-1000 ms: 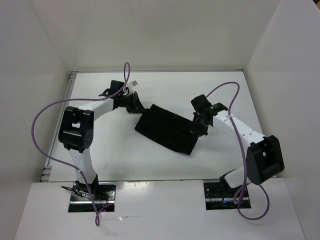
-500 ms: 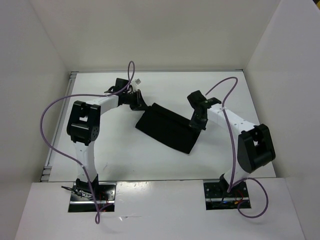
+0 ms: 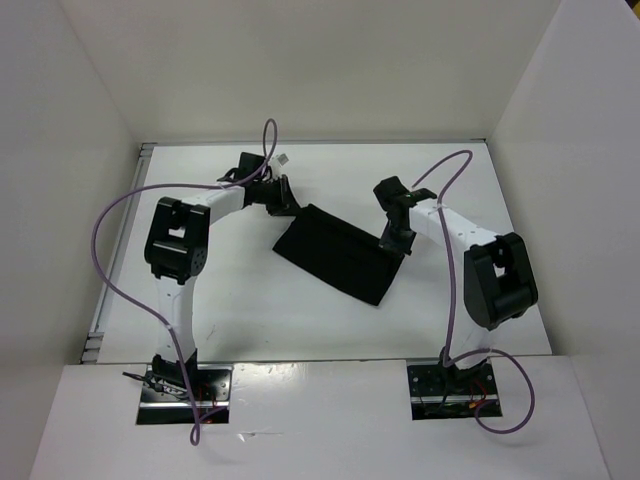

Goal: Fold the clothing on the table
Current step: Fold the skirt

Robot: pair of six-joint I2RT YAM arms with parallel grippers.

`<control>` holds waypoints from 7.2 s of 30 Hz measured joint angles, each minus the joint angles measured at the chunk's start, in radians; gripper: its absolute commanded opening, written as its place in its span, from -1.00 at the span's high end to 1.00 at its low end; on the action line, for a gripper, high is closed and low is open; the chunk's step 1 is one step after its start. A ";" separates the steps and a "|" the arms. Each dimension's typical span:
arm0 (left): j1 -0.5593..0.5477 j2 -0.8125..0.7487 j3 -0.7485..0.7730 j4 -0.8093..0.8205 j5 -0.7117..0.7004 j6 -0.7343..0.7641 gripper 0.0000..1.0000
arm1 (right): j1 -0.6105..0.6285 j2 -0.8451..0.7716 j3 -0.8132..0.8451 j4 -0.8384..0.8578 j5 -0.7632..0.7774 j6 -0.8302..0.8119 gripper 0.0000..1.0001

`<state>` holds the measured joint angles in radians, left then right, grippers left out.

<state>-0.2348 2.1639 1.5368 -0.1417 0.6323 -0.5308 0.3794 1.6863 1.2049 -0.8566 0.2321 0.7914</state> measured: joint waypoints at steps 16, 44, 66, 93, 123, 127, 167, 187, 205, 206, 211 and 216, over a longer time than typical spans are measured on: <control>-0.006 0.082 0.137 -0.016 -0.019 -0.004 0.16 | -0.024 0.042 0.061 -0.057 0.081 0.023 0.03; -0.091 -0.074 -0.220 -0.092 0.018 0.029 0.96 | 0.011 0.149 0.022 -0.021 -0.196 -0.055 0.76; -0.089 -0.185 -0.353 -0.106 -0.033 -0.019 0.86 | 0.015 0.302 0.481 -0.015 -0.164 -0.529 -0.14; -0.046 -0.054 -0.131 -0.160 -0.106 -0.021 0.81 | -0.006 0.573 0.670 0.050 -0.543 -0.858 0.39; -0.042 -0.052 -0.135 -0.149 -0.101 -0.022 0.79 | 0.011 0.586 0.683 0.055 -0.505 -0.839 0.99; -0.042 -0.052 -0.136 -0.143 -0.099 -0.022 0.79 | 0.011 0.588 0.692 0.055 -0.485 -0.828 0.78; -0.019 -0.149 -0.084 -0.192 -0.061 -0.023 0.62 | -0.144 0.108 -0.030 0.210 -0.341 -0.304 0.27; -0.019 -0.150 -0.084 -0.196 -0.061 -0.022 0.62 | -0.177 0.145 -0.062 0.273 -0.319 -0.247 0.45; 0.057 -0.182 -0.079 -0.345 -0.527 0.032 0.60 | -0.190 0.154 -0.075 0.322 -0.381 -0.219 0.99; 0.055 -0.180 -0.083 -0.343 -0.531 0.031 0.60 | -0.190 0.154 -0.075 0.322 -0.381 -0.220 0.99; 0.030 -0.158 -0.128 -0.312 -0.513 0.023 0.60 | -0.190 0.154 -0.075 0.322 -0.380 -0.219 0.99; -0.002 -0.148 -0.172 -0.241 -0.417 -0.020 0.60 | -0.190 0.149 -0.078 0.321 -0.373 -0.219 0.99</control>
<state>-0.2371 2.0159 1.3651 -0.3832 0.2157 -0.5510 0.1898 1.8351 1.1271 -0.5354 -0.1410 0.5720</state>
